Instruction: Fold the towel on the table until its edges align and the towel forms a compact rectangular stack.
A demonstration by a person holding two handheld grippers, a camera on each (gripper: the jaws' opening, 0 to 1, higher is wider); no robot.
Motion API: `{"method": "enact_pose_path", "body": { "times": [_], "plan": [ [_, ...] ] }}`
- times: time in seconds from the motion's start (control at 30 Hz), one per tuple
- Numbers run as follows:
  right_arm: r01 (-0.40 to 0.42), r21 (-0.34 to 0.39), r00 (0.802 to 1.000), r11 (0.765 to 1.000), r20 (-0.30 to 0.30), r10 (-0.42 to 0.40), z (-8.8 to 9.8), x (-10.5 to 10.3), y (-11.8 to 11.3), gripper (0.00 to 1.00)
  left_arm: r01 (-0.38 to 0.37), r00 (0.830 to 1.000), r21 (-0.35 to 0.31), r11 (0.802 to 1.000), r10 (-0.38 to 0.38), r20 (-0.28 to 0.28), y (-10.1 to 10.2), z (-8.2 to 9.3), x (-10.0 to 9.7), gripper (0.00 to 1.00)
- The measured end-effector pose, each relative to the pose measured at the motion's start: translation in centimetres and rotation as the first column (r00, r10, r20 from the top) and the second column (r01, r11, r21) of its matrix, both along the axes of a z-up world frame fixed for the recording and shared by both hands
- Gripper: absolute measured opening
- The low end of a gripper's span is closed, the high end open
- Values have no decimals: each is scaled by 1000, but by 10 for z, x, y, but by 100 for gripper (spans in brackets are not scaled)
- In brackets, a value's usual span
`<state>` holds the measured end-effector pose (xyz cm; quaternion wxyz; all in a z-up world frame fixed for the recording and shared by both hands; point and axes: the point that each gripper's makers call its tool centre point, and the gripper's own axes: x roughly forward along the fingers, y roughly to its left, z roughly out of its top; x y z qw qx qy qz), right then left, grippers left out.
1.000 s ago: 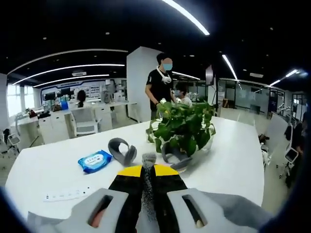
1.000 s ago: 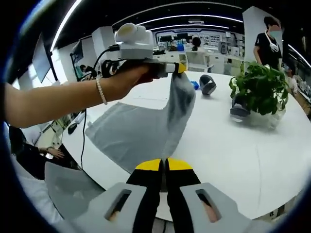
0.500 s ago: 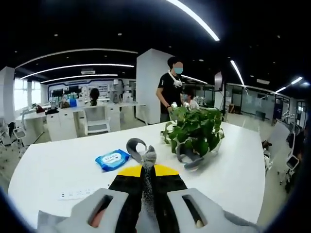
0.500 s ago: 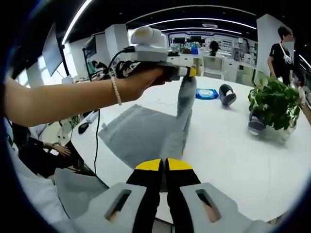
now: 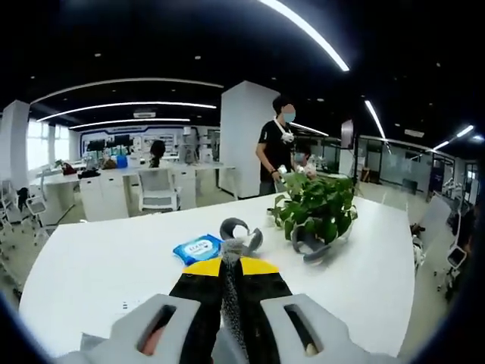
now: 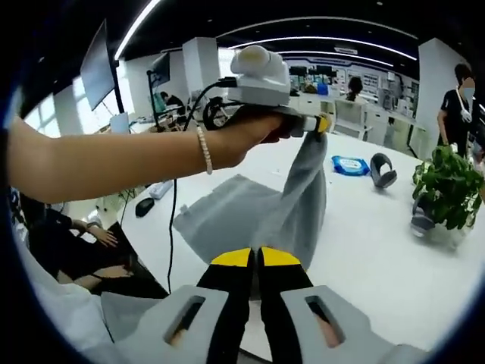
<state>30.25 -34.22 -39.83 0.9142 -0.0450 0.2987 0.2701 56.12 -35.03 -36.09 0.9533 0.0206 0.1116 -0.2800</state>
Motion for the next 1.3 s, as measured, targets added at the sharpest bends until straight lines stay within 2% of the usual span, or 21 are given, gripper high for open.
{"method": "enact_pose_path", "body": {
  "times": [0.3,0.43,0.57,0.77,0.93,1.07,1.3],
  "plan": [
    [-48,-33,999,998,21,49,-3,1,54,0,-10,1000,-16,1000,11,15,48,6,5,6],
    [-58,-25,998,998,31,59,-3,1,76,0,-9,1000,-19,1000,9,21,63,7,5,6],
    [-75,-41,995,996,55,77,-3,3,99,0,-8,999,-3,1000,8,37,79,7,5,6],
    [-115,-64,990,991,68,120,-10,9,130,0,-18,999,-20,1000,19,40,105,7,11,6],
    [-149,-105,985,983,77,157,-19,17,149,0,-17,999,-17,1000,18,49,124,2,20,6],
    [-173,-99,982,980,60,179,-26,24,161,0,-16,999,0,1000,16,41,135,-7,27,6],
    [-227,-102,971,969,56,233,-25,35,184,0,-27,999,3,1000,27,36,156,-14,40,6]
  ]
}}
